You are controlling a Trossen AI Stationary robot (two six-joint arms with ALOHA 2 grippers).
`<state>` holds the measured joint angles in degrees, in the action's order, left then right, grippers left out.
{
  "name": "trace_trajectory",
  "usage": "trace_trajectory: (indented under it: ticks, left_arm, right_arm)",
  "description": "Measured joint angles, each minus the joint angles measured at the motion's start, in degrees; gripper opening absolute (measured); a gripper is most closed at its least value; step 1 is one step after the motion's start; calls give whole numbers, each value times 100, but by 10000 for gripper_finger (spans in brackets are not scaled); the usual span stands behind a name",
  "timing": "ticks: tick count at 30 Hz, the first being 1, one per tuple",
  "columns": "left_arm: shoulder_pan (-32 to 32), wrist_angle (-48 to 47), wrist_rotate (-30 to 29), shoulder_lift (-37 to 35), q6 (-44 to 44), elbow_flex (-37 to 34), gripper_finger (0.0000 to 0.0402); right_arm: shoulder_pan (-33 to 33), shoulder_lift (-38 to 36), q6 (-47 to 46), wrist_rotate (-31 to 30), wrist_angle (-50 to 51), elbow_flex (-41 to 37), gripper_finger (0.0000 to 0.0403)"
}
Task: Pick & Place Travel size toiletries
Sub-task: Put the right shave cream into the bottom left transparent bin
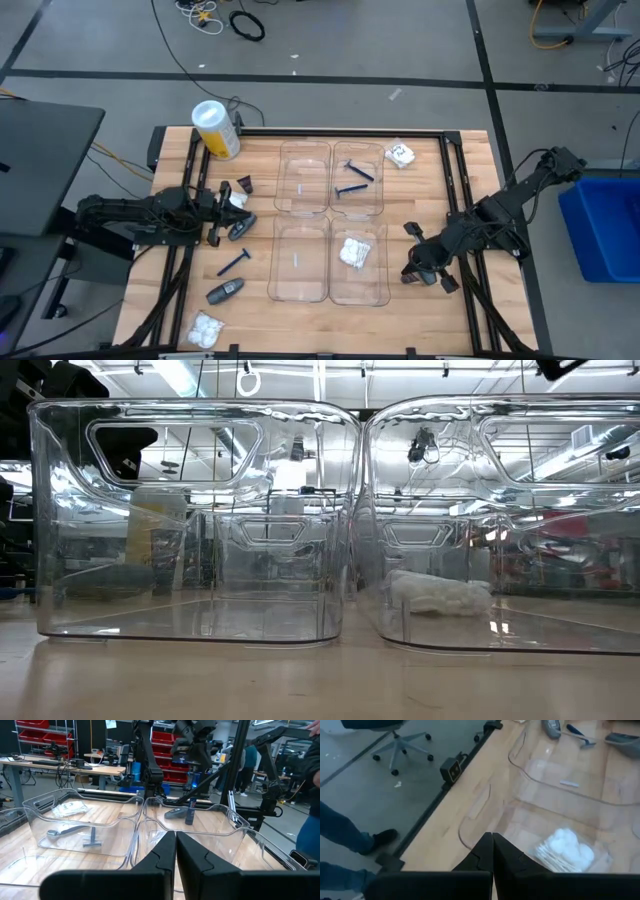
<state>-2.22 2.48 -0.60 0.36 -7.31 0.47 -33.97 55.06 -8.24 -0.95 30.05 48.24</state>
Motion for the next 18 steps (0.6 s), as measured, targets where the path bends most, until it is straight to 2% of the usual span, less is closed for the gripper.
trace_trajectory:
  ticks: [8,18]
  left_arm:
    - [-1,0,-2,2,1,0,22]
    - [-2,0,-2,0,2,0,22]
  right_arm:
    - [-38,470,-819,0,120,587,1]
    - [-35,765,-1417,-89,879,624,7]
